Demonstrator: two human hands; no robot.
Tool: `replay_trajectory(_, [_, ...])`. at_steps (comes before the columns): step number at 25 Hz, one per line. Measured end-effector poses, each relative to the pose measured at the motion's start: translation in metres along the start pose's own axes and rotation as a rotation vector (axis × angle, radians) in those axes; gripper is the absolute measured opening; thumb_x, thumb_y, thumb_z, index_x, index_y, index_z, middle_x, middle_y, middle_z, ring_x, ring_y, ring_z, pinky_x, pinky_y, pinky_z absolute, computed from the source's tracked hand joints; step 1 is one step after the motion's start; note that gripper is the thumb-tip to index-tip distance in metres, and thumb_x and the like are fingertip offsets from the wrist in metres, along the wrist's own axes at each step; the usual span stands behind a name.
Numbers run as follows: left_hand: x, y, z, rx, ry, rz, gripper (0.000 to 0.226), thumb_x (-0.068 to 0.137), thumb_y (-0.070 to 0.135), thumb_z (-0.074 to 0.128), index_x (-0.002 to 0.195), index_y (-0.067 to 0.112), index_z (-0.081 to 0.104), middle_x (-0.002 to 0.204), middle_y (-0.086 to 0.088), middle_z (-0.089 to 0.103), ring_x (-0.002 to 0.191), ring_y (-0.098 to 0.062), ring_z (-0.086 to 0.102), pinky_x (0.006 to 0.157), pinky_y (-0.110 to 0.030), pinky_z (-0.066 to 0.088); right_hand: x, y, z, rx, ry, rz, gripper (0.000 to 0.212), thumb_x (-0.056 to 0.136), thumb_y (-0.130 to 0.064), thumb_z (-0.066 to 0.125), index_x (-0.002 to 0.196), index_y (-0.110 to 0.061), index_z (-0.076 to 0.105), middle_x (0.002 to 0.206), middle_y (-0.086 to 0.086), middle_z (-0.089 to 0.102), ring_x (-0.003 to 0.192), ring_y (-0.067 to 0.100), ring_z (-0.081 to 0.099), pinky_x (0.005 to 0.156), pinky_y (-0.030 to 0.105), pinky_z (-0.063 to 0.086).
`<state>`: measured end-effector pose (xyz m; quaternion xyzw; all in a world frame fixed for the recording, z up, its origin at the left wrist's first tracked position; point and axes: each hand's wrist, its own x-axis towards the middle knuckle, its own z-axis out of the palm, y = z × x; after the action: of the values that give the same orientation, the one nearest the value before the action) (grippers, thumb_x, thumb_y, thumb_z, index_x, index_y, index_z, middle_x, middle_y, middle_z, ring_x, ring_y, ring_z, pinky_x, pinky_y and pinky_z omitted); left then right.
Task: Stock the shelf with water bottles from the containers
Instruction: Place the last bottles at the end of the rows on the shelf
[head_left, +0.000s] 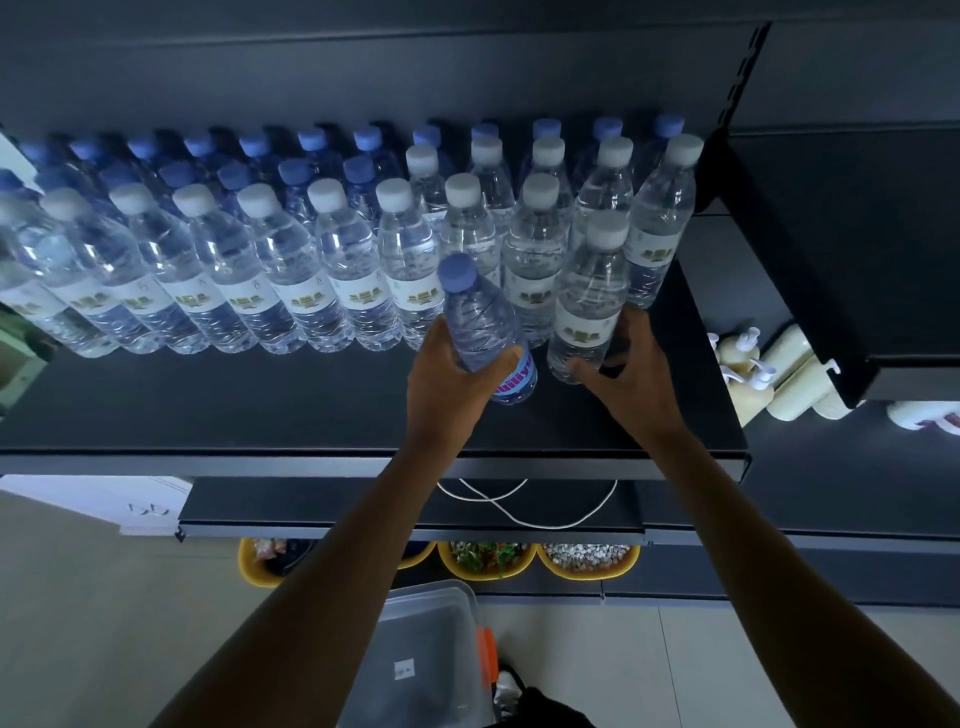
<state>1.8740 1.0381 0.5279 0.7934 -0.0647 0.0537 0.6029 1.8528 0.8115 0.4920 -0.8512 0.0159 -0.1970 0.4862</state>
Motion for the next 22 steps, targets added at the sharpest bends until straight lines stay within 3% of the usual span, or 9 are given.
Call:
replay_trajectory(6, [0.002,0.0,0.011,0.055,-0.044,0.001,0.054,0.067,0.048,0.081,0.113,0.031,0.06,0.107,0.014,0.071,0.098,-0.006,0.07,0.086,-0.047,0.06,0.024,0.02,0.014,-0.057,0.172,0.054,0.077,0.086,-0.04,0.07,0.154,-0.028,0.035,0.141,-0.003,0.059,0.129,0.022,0.056,0.093,0.05,0.057])
replay_trajectory(10, [0.01,0.004,0.017,0.066,-0.136,-0.001,0.054,0.065,0.051,0.08,0.111,0.03,0.062,0.105,0.01,0.073,0.095,-0.009,0.072,0.085,-0.047,0.06,0.034,0.013,0.027,-0.017,0.213,0.014,0.071,0.092,-0.033,0.072,0.153,-0.023,0.038,0.142,-0.003,0.06,0.128,0.014,0.059,0.098,0.047,0.057])
replay_trajectory(15, [0.009,0.018,0.028,-0.112,-0.256,-0.029,0.051,0.063,0.04,0.084,0.108,0.026,0.062,0.101,0.006,0.076,0.094,-0.01,0.074,0.078,-0.027,0.059,0.019,0.006,0.025,0.196,0.288,0.173,0.068,0.091,-0.019,0.073,0.151,-0.019,0.04,0.14,-0.001,0.054,0.123,0.008,0.058,0.096,0.031,0.057])
replay_trajectory(17, [0.009,0.021,0.045,-0.211,-0.22,-0.077,0.056,0.064,0.03,0.089,0.11,0.022,0.058,0.101,0.004,0.076,0.094,-0.012,0.074,0.08,-0.034,0.062,-0.007,0.003,0.021,0.277,0.445,0.232,0.048,0.091,-0.012,0.062,0.138,-0.012,0.052,0.127,0.006,0.058,0.111,0.013,0.06,0.088,0.039,0.057])
replay_trajectory(19, [0.002,0.021,0.066,-0.29,-0.15,-0.181,0.059,0.07,0.022,0.09,0.118,0.022,0.055,0.105,0.006,0.074,0.094,-0.007,0.073,0.082,-0.038,0.062,-0.037,-0.002,0.015,0.305,0.452,0.208,0.036,0.091,-0.005,0.058,0.127,-0.007,0.058,0.119,0.01,0.06,0.108,0.013,0.062,0.084,0.044,0.057])
replay_trajectory(22, [-0.016,0.014,0.1,-0.295,-0.092,-0.224,0.063,0.071,0.036,0.089,0.125,0.026,0.059,0.113,0.004,0.073,0.104,-0.012,0.072,0.088,-0.048,0.061,-0.056,-0.002,-0.004,-0.022,0.32,0.074,0.05,0.08,-0.012,0.068,0.129,-0.009,0.058,0.127,0.008,0.053,0.117,0.025,0.054,0.093,0.049,0.053])
